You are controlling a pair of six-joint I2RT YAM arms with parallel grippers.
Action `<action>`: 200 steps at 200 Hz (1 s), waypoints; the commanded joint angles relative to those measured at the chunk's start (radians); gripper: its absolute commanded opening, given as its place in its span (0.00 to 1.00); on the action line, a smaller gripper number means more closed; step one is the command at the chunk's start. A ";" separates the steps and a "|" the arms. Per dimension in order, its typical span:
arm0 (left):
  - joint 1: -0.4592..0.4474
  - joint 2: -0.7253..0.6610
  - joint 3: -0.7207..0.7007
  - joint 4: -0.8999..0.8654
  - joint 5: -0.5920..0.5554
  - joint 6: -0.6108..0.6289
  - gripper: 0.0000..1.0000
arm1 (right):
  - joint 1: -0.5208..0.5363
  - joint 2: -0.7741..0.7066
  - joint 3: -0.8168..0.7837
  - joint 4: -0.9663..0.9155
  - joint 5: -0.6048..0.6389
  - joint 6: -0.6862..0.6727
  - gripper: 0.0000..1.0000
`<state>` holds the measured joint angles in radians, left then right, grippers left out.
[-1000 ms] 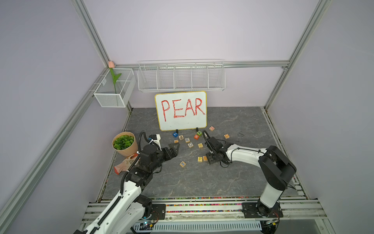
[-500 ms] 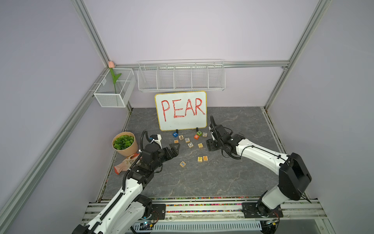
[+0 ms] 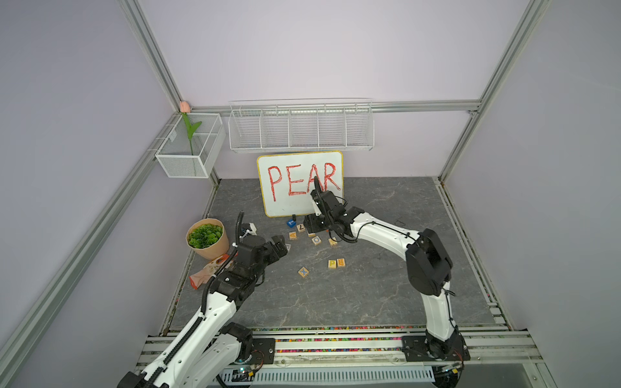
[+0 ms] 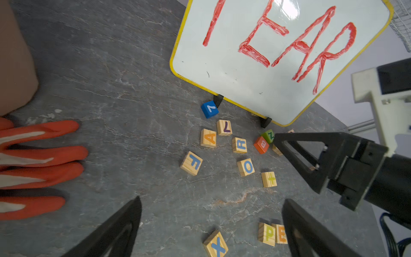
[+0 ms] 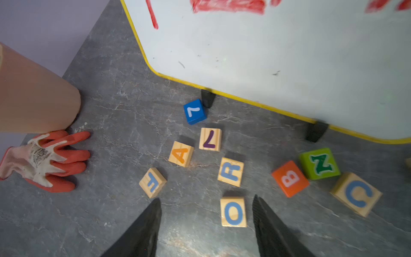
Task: Spell the uppercase word “pear” with letter blocks
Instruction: Pick up the letter block from the center of the board.
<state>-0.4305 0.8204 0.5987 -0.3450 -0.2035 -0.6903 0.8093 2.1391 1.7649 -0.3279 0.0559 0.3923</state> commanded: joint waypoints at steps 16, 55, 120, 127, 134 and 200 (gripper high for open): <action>0.020 -0.062 0.003 -0.037 -0.111 0.045 0.99 | 0.040 0.148 0.132 -0.049 -0.035 0.041 0.63; 0.022 -0.050 -0.004 -0.022 -0.119 0.083 0.99 | 0.070 0.222 0.185 -0.022 -0.050 0.068 0.63; 0.023 -0.062 -0.020 -0.031 -0.110 0.096 0.99 | 0.102 0.343 0.308 -0.098 0.032 0.085 0.57; 0.023 -0.061 -0.022 -0.035 -0.111 0.096 0.99 | 0.103 0.350 0.315 -0.101 0.046 0.084 0.56; 0.022 -0.088 -0.025 -0.037 -0.112 0.097 0.99 | 0.107 0.353 0.318 -0.102 0.062 0.079 0.56; 0.023 -0.103 -0.030 -0.046 -0.111 0.097 0.99 | 0.124 0.369 0.313 -0.088 0.147 0.066 0.56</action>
<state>-0.4126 0.7254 0.5827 -0.3763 -0.2985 -0.6075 0.9260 2.4733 2.0655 -0.3992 0.1616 0.4603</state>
